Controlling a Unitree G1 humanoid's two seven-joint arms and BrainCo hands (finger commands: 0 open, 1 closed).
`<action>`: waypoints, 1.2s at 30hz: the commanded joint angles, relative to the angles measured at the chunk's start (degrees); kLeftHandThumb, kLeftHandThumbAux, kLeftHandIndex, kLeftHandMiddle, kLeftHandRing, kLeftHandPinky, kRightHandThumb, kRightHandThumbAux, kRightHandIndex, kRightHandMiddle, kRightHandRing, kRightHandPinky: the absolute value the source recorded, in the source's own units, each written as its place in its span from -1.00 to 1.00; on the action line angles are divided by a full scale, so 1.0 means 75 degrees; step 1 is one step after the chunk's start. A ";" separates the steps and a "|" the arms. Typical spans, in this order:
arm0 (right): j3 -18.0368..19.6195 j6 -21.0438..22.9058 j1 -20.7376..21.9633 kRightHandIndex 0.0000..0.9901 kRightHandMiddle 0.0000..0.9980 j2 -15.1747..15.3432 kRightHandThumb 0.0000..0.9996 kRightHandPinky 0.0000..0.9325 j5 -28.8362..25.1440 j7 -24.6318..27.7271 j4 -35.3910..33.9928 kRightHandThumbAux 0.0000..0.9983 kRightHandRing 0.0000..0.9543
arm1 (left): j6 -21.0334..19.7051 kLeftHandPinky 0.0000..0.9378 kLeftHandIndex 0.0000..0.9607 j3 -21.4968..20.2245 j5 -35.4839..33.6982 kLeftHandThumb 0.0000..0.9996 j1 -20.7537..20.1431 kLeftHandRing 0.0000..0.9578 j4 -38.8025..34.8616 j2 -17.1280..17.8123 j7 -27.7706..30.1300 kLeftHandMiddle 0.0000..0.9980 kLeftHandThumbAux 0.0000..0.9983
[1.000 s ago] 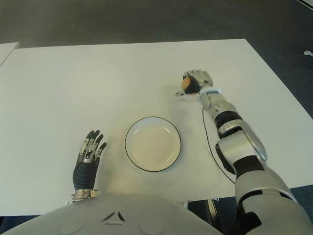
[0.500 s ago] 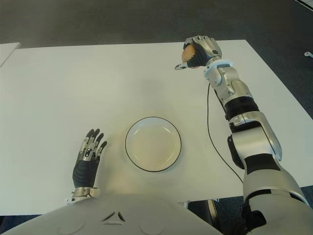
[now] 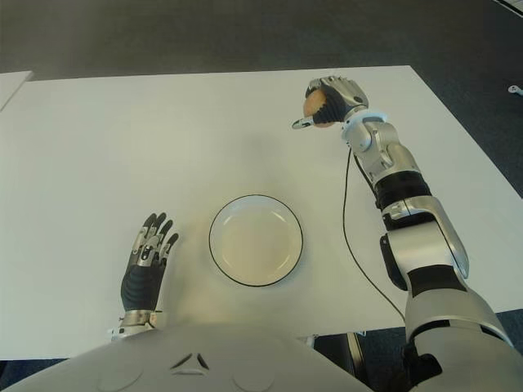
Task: Put the apples into the plate.
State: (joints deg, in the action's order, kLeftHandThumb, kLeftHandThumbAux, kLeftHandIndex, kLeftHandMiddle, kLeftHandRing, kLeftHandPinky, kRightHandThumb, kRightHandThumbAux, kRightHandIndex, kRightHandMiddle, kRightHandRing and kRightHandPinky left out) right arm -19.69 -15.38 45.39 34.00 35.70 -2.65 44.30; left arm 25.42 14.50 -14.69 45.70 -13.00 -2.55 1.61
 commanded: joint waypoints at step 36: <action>0.0815 0.1030 -0.2919 -0.11 0.63 -0.0282 0.46 0.67 -0.0296 0.1565 -0.5925 0.43 0.66 | -0.0149 -0.96 -0.96 0.0077 0.0080 -0.86 -0.0090 -1.00 -0.0150 -0.0147 0.0005 -0.96 -0.32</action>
State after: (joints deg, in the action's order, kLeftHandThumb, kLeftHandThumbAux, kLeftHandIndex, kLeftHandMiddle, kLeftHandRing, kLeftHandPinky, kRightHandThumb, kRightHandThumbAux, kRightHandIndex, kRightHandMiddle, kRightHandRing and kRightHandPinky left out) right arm -14.50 -8.88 24.84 32.21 33.90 7.92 2.36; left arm 25.00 14.39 -14.76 45.09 -13.23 -2.30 1.83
